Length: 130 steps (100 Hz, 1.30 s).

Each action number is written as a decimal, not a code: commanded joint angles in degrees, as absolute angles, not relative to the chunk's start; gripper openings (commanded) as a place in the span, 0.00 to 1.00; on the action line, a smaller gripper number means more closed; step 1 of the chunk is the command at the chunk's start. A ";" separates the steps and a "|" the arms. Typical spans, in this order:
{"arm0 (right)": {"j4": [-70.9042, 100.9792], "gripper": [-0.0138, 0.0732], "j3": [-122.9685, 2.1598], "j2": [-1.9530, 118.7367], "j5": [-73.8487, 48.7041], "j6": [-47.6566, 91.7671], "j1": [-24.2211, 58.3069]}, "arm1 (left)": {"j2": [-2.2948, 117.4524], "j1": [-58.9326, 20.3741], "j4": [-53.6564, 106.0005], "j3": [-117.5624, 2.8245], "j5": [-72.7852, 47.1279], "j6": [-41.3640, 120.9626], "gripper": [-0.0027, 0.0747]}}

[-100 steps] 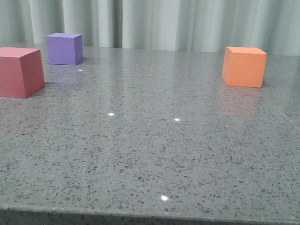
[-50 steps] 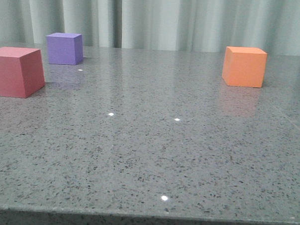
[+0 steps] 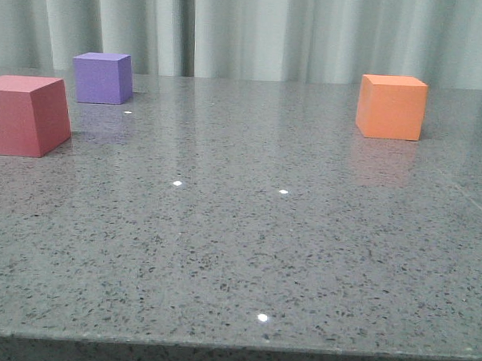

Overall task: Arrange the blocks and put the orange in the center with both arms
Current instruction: 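Move the right gripper down toward the orange cube, then close the right gripper on the orange cube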

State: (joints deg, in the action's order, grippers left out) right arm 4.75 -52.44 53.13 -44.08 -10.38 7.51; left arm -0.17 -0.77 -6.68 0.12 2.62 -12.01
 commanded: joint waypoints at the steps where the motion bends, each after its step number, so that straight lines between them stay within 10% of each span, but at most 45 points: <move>1: 5.50 0.84 -56.94 56.89 -38.64 -9.69 9.43 | -2.11 -0.67 -6.27 2.56 7.26 -11.93 0.01; 68: 0.72 0.84 -89.99 94.24 -42.64 -9.69 11.74 | -2.11 -0.67 -6.27 2.56 7.26 -11.93 0.01; 130: -0.62 0.78 -93.79 104.82 -45.78 -10.29 11.74 | -2.11 -0.67 -6.27 2.56 7.26 -11.93 0.01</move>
